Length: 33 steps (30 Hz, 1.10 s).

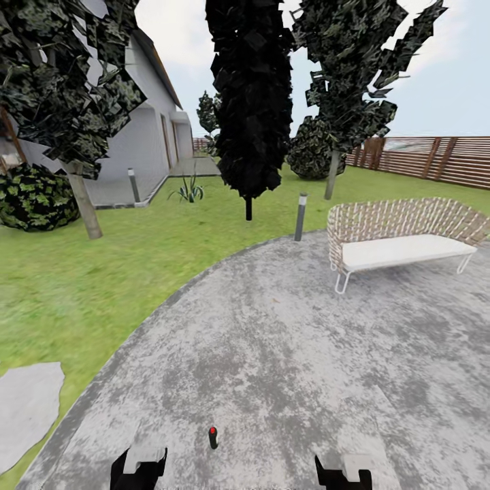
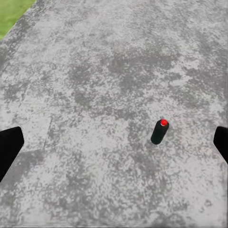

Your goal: In the garden, pick up the pesticide atomizer on the floor and spray pesticide onto both trees until each tree trunk is fully covered.

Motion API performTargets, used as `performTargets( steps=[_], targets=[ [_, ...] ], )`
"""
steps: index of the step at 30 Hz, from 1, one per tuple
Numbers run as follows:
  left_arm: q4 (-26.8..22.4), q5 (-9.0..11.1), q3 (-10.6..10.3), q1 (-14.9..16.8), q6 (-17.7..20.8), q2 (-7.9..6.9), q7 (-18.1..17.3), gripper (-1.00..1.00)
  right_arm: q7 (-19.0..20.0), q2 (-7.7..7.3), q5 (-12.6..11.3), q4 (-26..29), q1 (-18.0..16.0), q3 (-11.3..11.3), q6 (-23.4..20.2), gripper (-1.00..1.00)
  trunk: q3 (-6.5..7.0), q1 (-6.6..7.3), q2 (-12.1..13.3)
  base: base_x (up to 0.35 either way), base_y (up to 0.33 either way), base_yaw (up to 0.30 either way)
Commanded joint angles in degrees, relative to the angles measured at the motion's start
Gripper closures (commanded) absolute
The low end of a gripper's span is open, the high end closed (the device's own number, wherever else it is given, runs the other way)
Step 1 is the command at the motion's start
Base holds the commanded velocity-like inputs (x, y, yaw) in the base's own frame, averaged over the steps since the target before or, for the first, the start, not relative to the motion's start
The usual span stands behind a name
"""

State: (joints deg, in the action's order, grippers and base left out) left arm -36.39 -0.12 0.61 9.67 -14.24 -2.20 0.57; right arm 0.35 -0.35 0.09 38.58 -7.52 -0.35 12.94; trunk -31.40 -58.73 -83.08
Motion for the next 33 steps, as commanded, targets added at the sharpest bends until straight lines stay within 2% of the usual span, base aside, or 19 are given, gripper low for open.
performTargets(
  steps=[1, 16, 27, 33],
  targets=[
    [0.0, 0.0, 0.0, 0.0, 0.0, 0.0, 0.0, -1.0, 0.0, 0.0, 0.0, 0.0, 0.0, 0.0, 0.0, -1.0, 0.0, 0.0, 0.0, -0.115, -0.268, 0.25],
    [-0.1, 0.0, 0.0, 0.0, 0.2, 0.0, 0.0, -1.0, 0.0, 0.0, 0.0, 0.0, 0.0, -0.1, 0.0, -1.0, 0.0, 0.0, 0.0, -0.024, -0.263, 0.262],
    [-0.8, -0.8, -0.3, 0.1, 0.3, -0.46, 0.0, -1.0, -0.2, -0.13, -0.1, 1.5, 0.0, -0.5, 0.0, -1.0, 0.0, 0.0, 0.0, 0.0, -0.069, 0.039],
    [-0.8, -0.9, -0.1, 4.5, 2.2, -0.92, 0.2, -1.0, -0.1, -0.84, -0.1, 6.9, -0.2, -0.5, -0.1, -1.0, 0.0, 0.0, 0.0, 0.0, -0.001, 0.0]
  ],
)
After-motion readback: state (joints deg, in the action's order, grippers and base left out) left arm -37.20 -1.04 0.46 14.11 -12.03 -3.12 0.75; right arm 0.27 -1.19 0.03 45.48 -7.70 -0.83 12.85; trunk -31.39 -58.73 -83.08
